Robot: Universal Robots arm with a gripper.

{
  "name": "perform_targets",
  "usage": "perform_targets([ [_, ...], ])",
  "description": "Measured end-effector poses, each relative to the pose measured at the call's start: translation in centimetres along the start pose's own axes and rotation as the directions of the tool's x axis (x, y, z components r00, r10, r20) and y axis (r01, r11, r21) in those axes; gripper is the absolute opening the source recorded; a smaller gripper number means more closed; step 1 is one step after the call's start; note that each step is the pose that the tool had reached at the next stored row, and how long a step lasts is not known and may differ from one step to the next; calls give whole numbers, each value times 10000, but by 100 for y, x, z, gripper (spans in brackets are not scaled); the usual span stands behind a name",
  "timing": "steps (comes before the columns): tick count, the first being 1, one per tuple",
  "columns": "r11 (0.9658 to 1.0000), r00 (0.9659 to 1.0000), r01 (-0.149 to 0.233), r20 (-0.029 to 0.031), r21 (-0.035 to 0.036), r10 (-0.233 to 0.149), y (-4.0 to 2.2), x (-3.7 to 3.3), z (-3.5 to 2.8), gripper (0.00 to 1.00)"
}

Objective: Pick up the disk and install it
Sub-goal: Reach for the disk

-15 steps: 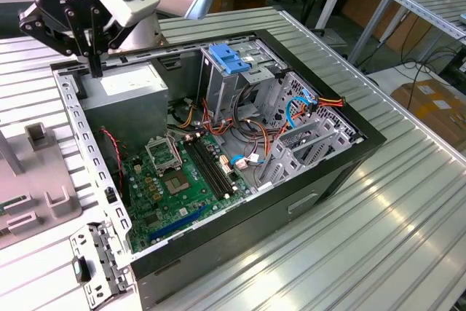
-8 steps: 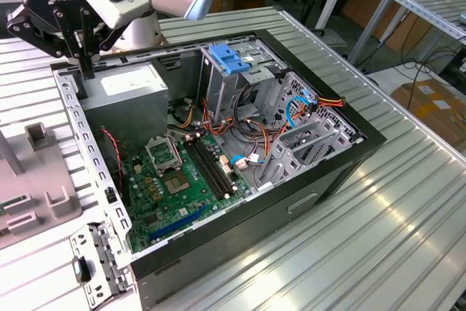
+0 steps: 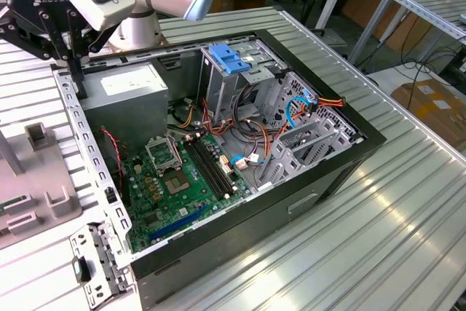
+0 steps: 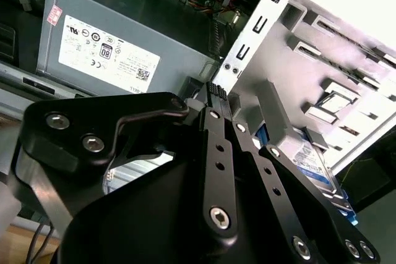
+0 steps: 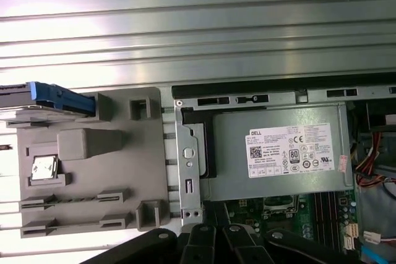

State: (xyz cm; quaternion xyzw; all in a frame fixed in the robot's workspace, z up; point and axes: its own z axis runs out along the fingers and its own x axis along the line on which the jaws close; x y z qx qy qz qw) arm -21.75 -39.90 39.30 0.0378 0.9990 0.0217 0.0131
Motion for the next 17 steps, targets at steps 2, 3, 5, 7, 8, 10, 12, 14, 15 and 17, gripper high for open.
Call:
perform_targets([
  [2, 10000, 10000, -1, 0, 0, 1, -2, 24, 0, 11],
  [3, 10000, 10000, -1, 0, 0, 1, -3, 37, 0, 11],
  [5, 10000, 10000, -1, 0, 0, 1, -5, 67, -1, 11],
  [7, 10000, 10000, -1, 1, -1, 1, -7, 94, -1, 11],
  [8, 10000, 10000, -1, 1, 0, 1, -8, 105, -1, 11],
  [10, 10000, 10000, -1, -1, 1, 1, -10, 134, -2, 11],
  [12, 10000, 10000, 0, 0, 0, 0, -12, 163, -2, 11],
  [14, 10000, 10000, -1, 0, 0, 1, -14, 190, -2, 11],
  [15, 10000, 10000, 0, 0, 0, 0, -15, 202, -2, 11],
  [17, 10000, 10000, -1, 0, 0, 1, -17, 228, -3, 11],
])
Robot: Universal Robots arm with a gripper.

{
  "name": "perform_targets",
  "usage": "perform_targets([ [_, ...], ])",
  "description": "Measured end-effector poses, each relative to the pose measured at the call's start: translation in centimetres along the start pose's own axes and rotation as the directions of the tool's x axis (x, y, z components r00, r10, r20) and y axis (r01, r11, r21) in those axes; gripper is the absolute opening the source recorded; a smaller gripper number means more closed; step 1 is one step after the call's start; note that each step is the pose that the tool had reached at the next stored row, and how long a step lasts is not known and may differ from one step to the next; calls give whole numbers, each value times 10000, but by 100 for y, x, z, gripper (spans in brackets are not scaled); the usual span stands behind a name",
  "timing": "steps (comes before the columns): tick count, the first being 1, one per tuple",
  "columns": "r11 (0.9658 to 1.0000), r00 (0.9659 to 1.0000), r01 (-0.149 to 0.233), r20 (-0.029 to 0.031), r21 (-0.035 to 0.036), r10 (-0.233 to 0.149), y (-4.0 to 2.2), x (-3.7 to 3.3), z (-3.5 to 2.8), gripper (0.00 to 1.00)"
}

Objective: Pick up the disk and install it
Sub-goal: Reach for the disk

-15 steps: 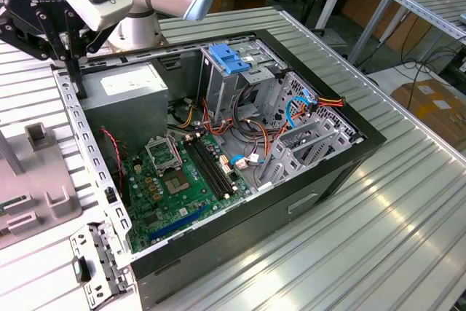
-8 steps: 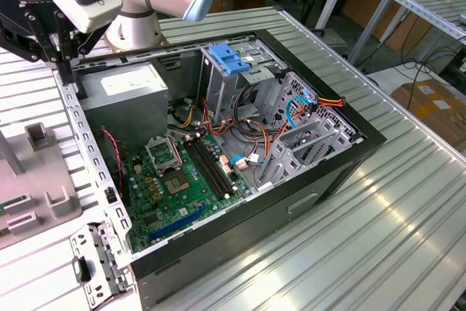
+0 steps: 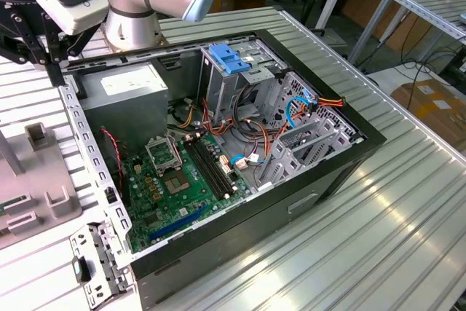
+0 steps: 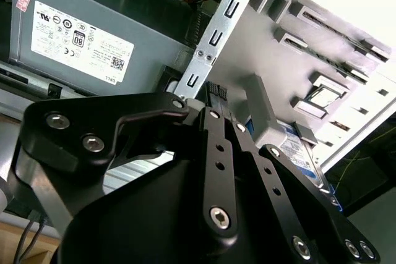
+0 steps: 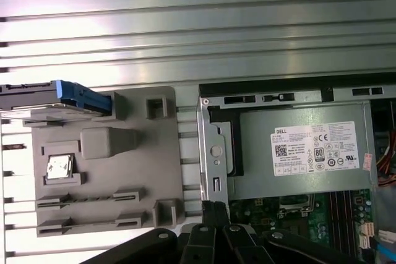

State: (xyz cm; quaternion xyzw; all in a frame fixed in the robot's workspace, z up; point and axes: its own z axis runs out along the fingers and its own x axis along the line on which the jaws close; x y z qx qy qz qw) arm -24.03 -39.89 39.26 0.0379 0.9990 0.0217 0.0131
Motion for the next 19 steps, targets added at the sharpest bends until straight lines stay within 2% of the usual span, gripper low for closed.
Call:
perform_targets([
  [19, 10000, 10000, 0, 0, -1, 0, -18, 234, -1, 11],
])
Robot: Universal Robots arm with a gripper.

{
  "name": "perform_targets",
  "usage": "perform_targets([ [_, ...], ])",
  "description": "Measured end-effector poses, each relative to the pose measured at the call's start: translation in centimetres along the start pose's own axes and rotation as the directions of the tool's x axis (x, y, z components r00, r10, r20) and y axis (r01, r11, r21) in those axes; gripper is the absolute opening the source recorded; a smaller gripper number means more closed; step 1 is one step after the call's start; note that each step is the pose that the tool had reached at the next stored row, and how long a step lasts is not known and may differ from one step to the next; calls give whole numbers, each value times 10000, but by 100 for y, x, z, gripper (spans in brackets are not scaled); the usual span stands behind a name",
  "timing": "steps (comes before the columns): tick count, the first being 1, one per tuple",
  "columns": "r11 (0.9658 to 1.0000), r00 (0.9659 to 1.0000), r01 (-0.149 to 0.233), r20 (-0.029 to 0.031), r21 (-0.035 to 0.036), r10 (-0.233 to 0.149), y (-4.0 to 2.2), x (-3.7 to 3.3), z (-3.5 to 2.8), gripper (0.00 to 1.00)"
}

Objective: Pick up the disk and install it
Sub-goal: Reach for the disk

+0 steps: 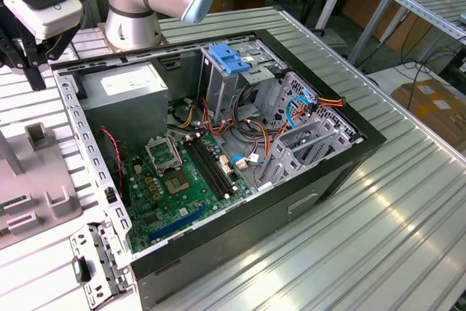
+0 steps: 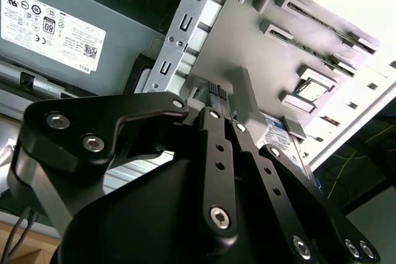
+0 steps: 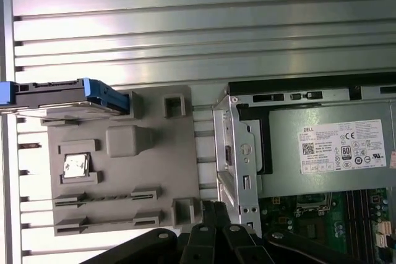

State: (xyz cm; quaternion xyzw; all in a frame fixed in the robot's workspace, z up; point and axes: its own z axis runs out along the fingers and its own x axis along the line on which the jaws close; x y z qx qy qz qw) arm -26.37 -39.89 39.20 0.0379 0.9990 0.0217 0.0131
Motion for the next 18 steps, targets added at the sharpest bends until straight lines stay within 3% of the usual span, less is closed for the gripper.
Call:
perform_targets([
  [18, 10000, 10000, 0, -1, 1, 0, -20, 259, -1, 11],
])
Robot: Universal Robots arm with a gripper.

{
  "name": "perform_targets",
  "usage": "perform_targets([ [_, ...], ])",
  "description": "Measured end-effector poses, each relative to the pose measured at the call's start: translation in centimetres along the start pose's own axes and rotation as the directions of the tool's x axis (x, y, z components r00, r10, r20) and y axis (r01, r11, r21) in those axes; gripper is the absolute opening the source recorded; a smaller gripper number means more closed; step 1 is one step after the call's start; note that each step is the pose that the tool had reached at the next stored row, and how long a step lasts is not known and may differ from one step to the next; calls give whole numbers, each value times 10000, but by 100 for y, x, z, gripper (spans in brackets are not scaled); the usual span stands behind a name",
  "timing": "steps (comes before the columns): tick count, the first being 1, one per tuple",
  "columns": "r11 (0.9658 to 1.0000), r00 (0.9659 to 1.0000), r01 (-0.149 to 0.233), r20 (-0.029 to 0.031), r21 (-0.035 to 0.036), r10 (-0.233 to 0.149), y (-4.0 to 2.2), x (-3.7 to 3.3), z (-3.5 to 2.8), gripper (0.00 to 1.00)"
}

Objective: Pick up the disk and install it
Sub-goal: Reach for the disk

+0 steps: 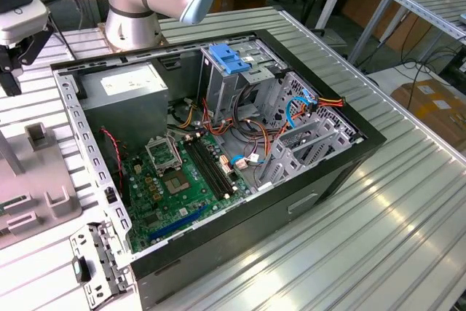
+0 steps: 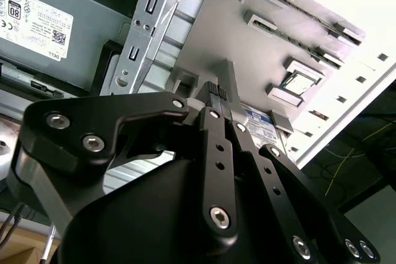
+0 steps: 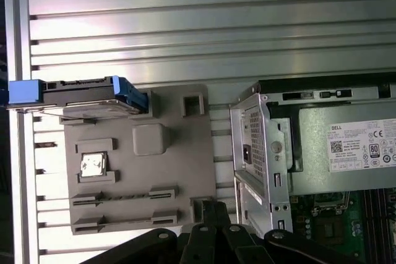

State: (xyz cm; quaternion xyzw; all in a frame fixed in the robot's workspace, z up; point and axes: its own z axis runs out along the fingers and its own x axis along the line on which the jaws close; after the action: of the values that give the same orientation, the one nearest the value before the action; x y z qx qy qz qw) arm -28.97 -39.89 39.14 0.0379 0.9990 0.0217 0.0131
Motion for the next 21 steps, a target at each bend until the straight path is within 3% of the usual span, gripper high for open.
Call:
perform_targets([
  [21, 10000, 10000, 0, 0, 0, 0, -24, 308, 2, 11],
])
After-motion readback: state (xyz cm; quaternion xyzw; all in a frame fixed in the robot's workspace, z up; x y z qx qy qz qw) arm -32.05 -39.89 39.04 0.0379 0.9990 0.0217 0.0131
